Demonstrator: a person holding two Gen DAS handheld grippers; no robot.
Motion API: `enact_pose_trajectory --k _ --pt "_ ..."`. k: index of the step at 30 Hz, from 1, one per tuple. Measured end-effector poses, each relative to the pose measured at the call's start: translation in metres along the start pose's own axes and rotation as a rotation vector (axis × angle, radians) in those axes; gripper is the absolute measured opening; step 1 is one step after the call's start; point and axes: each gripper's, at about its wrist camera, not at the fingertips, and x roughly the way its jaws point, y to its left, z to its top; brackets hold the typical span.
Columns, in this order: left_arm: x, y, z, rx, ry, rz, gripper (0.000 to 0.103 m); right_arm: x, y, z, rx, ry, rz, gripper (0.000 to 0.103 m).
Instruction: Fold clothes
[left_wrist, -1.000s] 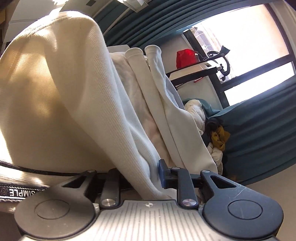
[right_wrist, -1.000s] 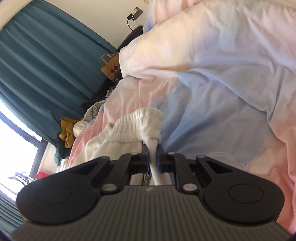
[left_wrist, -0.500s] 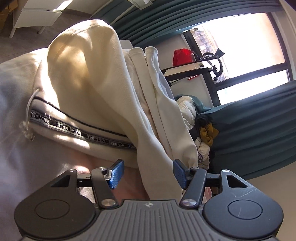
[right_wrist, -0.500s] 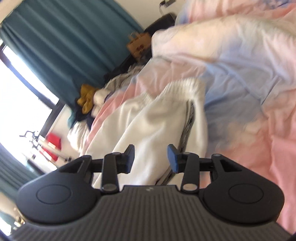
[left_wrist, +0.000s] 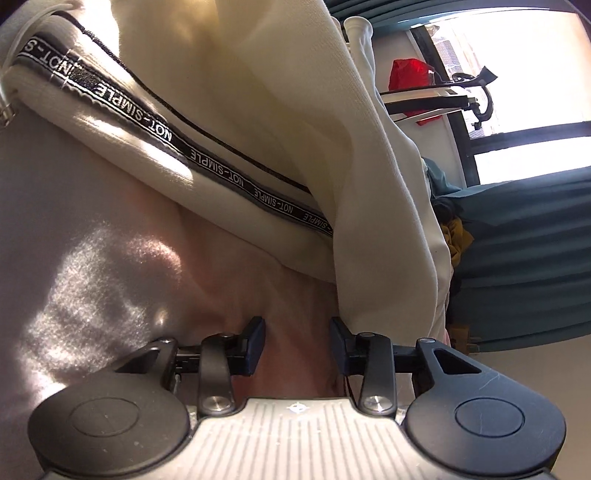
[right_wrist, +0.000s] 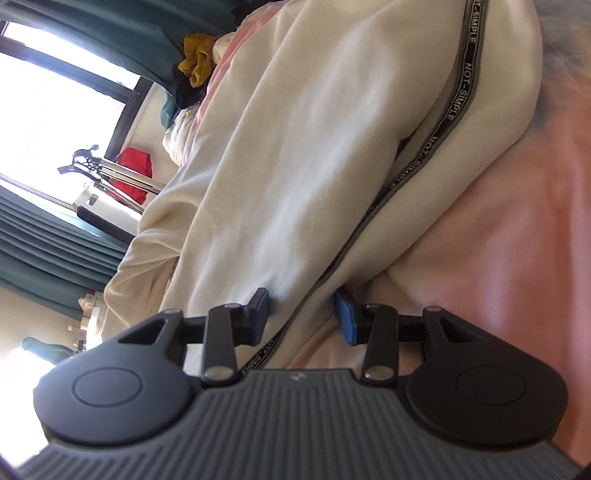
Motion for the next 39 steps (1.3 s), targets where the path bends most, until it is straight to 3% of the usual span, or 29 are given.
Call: enact_pose_trajectory --k 7,11,15,20,27,32,39 --pt "0.011 -0.007 0.008 0.037 -0.021 -0.019 0.039 0.016 0.013 0.004 -0.101 -0.038 -0.013 0.042" --pt "0.013 -0.003 0.012 0.005 -0.025 -0.044 0.041 0.009 0.018 0.007 -0.138 -0.072 0.000 0.020" --pt "0.003 0.001 0.012 -0.024 -0.053 -0.063 0.044 -0.015 0.023 0.011 -0.106 -0.080 0.047 0.013" --pt "-0.035 0.008 0.008 -0.085 -0.106 -0.106 0.049 -0.057 0.021 0.004 -0.068 -0.078 0.089 0.012" --pt "-0.110 0.034 0.006 -0.204 -0.193 -0.127 0.057 -0.119 -0.001 -0.017 0.022 -0.164 0.098 0.011" --pt "-0.136 0.064 0.028 -0.340 -0.213 -0.120 0.057 -0.111 -0.007 -0.023 0.053 -0.150 0.049 0.011" --pt "-0.145 0.098 0.027 -0.323 -0.273 -0.063 0.053 -0.104 -0.011 -0.027 0.066 -0.154 0.017 0.011"
